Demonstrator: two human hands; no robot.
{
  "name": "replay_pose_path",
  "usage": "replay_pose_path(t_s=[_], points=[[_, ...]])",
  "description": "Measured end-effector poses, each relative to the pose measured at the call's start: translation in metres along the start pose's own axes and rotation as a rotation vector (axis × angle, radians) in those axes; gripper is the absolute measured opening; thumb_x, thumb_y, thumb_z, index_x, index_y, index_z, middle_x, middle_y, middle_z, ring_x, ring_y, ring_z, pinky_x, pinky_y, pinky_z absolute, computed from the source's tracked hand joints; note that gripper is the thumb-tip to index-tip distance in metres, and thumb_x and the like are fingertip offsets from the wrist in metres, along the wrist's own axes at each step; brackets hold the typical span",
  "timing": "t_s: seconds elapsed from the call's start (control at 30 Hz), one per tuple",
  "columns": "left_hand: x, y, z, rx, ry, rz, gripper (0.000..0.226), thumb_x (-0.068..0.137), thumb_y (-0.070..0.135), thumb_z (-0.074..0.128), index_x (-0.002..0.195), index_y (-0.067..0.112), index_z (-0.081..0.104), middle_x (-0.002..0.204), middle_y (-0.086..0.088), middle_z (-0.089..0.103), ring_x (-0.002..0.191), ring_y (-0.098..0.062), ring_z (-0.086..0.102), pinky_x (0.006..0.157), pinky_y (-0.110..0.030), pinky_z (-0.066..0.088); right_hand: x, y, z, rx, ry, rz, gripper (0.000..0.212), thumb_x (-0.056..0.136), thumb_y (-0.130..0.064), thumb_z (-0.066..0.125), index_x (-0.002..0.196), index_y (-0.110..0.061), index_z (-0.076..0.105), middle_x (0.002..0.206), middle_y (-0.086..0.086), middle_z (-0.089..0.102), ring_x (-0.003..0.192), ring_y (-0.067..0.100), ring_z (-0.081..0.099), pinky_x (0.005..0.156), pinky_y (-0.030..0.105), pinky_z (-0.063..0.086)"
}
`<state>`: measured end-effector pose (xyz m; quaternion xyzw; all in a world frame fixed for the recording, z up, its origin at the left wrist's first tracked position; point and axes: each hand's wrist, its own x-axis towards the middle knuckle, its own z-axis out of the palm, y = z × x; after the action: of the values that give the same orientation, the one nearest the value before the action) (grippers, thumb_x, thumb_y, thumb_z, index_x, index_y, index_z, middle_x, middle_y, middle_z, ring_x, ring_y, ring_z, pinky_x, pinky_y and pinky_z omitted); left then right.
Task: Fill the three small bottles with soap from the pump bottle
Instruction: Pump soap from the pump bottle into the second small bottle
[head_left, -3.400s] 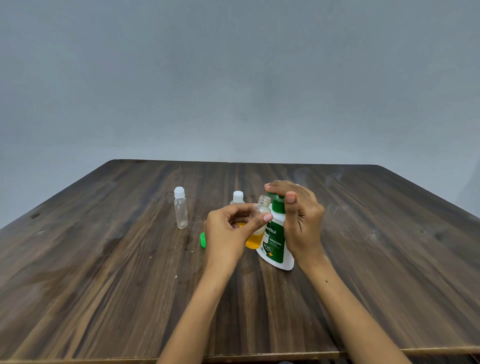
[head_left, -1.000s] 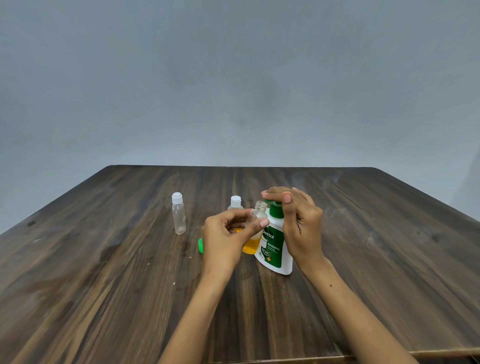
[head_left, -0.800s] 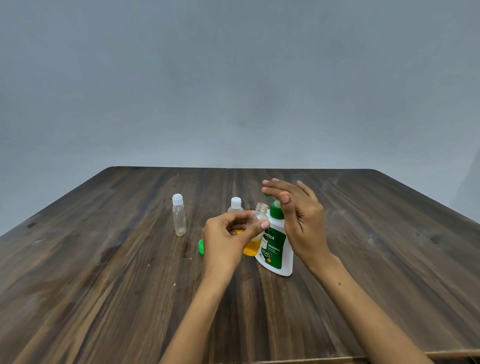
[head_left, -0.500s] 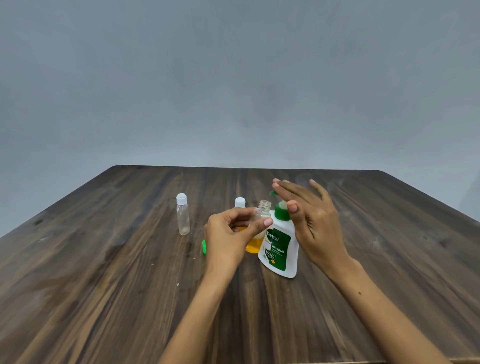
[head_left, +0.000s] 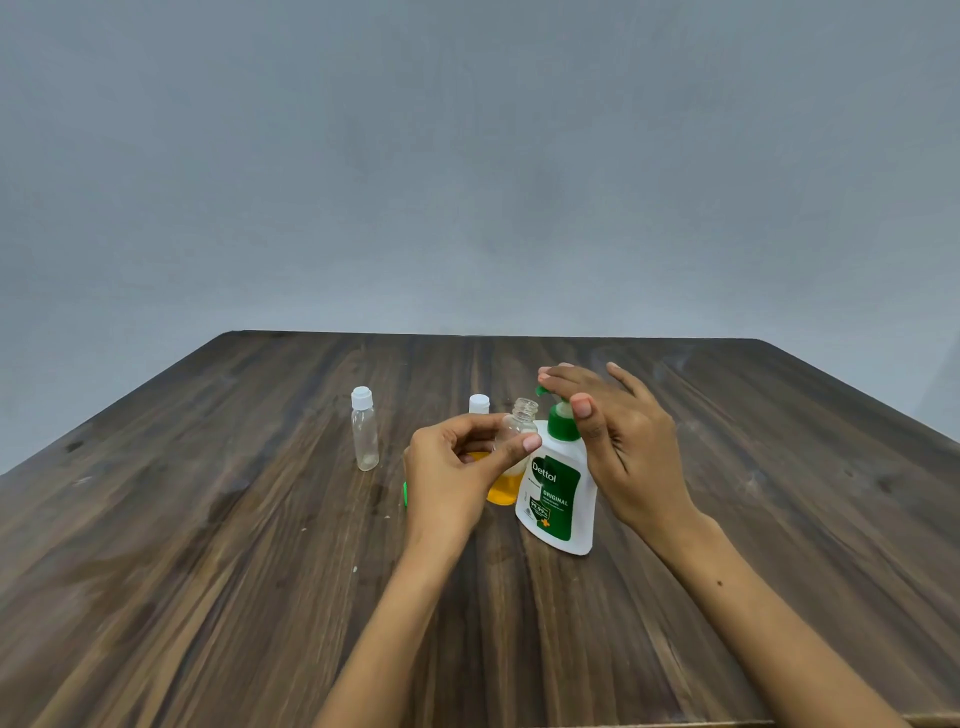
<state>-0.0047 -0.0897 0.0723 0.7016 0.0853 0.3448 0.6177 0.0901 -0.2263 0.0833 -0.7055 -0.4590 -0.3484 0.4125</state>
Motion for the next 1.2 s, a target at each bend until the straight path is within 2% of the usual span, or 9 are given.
replay_pose_path(t_s=[0.13,0.27,0.43,0.6,0.73,0.93,1.2], points=[[0.001,0.000,0.002,0.002,0.006,-0.007,0.035,0.057,0.041,0.081,0.088,0.026,0.074,0.086,0.005,0.076,0.082,-0.006,0.072,0.074,-0.021,0.057,-0.002,0.000,0.002,0.003,0.008,0.016,0.066,0.103,-0.053,0.018,0.116,-0.014,0.070,0.122,-0.003,0.067,0.122,0.010,0.056,0.110,0.039,0.034],[0.000,0.000,0.004,-0.005,0.006,-0.012,0.024,0.064,0.027,0.085,0.085,0.028,0.073,0.084,0.007,0.076,0.081,-0.004,0.072,0.070,-0.015,0.055,-0.005,-0.001,0.005,0.019,0.026,0.014,0.063,0.103,-0.051,0.021,0.113,-0.015,0.071,0.119,-0.006,0.068,0.119,0.008,0.058,0.108,0.036,0.036],[0.000,0.000,0.005,-0.004,0.000,-0.014,0.027,0.061,0.034,0.084,0.085,0.029,0.073,0.087,0.005,0.076,0.083,-0.007,0.072,0.076,-0.021,0.057,-0.004,0.001,0.004,0.034,0.041,0.026,0.062,0.103,-0.050,0.021,0.110,-0.015,0.072,0.114,-0.008,0.070,0.115,0.006,0.060,0.107,0.038,0.038],[-0.001,0.002,0.004,0.002,0.006,-0.013,0.034,0.054,0.043,0.079,0.084,0.030,0.072,0.085,0.008,0.075,0.081,-0.003,0.071,0.073,-0.018,0.057,0.000,0.001,0.002,0.041,0.046,0.013,0.063,0.103,-0.051,0.020,0.110,-0.015,0.072,0.114,-0.007,0.070,0.115,0.007,0.060,0.108,0.038,0.036],[-0.001,0.001,0.005,0.000,0.003,-0.017,0.033,0.054,0.043,0.079,0.084,0.030,0.071,0.086,0.007,0.075,0.082,-0.004,0.071,0.074,-0.018,0.056,-0.003,0.000,0.007,0.081,0.072,0.042,0.062,0.103,-0.050,0.023,0.104,-0.015,0.074,0.107,-0.014,0.068,0.107,0.003,0.063,0.105,0.038,0.040],[-0.001,-0.001,0.003,-0.001,0.000,-0.015,0.035,0.055,0.043,0.080,0.086,0.028,0.073,0.088,0.004,0.076,0.085,-0.009,0.072,0.081,-0.030,0.059,-0.002,0.001,0.007,0.071,0.070,0.042,0.061,0.103,-0.051,0.022,0.108,-0.016,0.072,0.114,-0.011,0.068,0.112,0.005,0.061,0.105,0.041,0.040],[-0.003,0.000,0.005,0.012,-0.001,-0.023,0.027,0.060,0.036,0.083,0.084,0.031,0.072,0.087,0.004,0.076,0.085,-0.009,0.072,0.083,-0.032,0.059,-0.006,0.001,0.011,0.113,0.101,0.059,0.059,0.103,-0.048,0.024,0.104,-0.015,0.073,0.109,-0.015,0.068,0.109,0.003,0.062,0.102,0.040,0.042]])
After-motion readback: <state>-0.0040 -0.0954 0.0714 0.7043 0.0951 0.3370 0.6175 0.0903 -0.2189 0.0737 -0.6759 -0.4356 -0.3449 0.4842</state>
